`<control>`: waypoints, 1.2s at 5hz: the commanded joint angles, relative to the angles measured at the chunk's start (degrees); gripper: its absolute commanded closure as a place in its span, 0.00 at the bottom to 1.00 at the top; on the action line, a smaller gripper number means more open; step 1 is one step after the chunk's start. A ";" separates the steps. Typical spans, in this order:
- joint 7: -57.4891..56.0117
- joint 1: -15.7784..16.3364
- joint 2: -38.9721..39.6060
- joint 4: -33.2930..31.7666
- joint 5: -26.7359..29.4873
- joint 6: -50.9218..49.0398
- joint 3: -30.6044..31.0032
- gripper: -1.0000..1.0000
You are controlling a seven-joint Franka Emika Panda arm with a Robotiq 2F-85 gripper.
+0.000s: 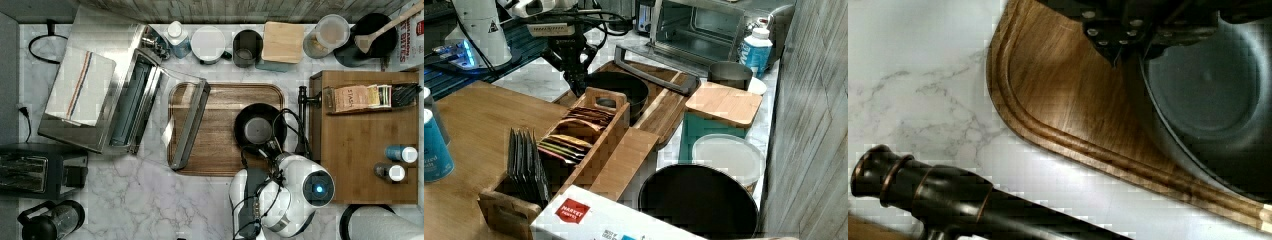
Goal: Pick up the bowl.
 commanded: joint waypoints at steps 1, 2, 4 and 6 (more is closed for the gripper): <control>-5.80 1.79 -11.09 3.39 1.04 -10.09 1.60 1.00; -1.49 2.62 -15.18 6.83 -2.59 -12.00 3.30 1.00; 0.72 4.02 -10.70 23.82 -12.89 -25.76 6.48 1.00; -20.60 7.64 -7.33 36.70 -14.17 -34.88 7.18 1.00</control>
